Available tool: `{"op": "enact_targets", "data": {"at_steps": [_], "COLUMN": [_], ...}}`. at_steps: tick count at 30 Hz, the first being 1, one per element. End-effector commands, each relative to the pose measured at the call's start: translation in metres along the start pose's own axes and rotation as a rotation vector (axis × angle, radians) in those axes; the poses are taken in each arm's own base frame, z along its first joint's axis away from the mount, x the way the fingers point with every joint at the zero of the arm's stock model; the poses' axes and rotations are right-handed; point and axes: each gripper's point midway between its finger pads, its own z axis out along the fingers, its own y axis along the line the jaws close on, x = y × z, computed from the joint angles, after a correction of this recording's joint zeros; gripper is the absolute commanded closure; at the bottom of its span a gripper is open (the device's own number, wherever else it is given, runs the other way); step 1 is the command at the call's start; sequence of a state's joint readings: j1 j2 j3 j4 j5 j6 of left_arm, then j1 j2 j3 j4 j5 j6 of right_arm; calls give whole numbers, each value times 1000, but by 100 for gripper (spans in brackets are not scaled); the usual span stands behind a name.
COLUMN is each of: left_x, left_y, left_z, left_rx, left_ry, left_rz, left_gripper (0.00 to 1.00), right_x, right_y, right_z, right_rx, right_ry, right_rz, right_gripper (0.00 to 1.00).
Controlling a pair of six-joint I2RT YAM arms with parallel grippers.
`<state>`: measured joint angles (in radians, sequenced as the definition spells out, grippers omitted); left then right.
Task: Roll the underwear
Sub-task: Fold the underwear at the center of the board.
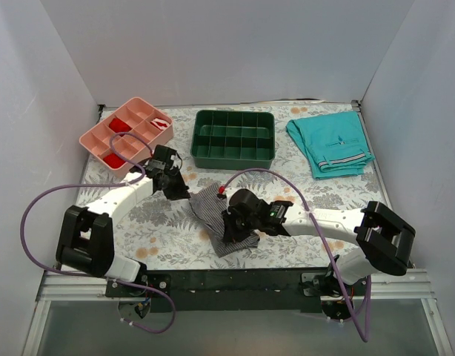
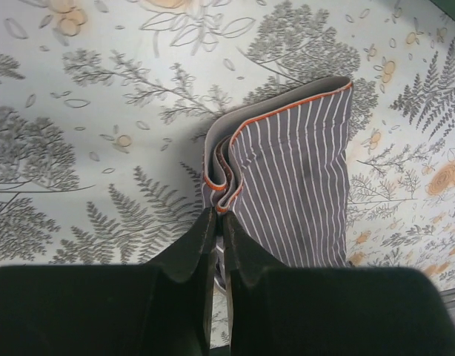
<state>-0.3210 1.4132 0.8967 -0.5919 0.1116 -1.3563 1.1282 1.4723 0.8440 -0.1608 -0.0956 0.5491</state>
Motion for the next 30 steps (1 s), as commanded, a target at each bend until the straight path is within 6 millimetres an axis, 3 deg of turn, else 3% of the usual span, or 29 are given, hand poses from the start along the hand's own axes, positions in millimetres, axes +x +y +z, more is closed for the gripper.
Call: {"op": "enact_targets", "data": {"at_steps": [1,19,30], "left_x": [0,-23,-28], "left_y": [-25,-77,-107], "left_z": [4,31,40], "left_rx": [2,-13,7], "left_ry": [2,4,11], "left_rz": [59,97,128], "left_gripper": [100,100,100], "right_x": [-15,0,2], "right_y": [11,-35,-49], "right_z": [-7,-21,-23], "right_rx": [-94,10,39], "right_ry": [-71,-157,-189], "right_rz": [36,198,247], "right_gripper": [99,99,99]}}
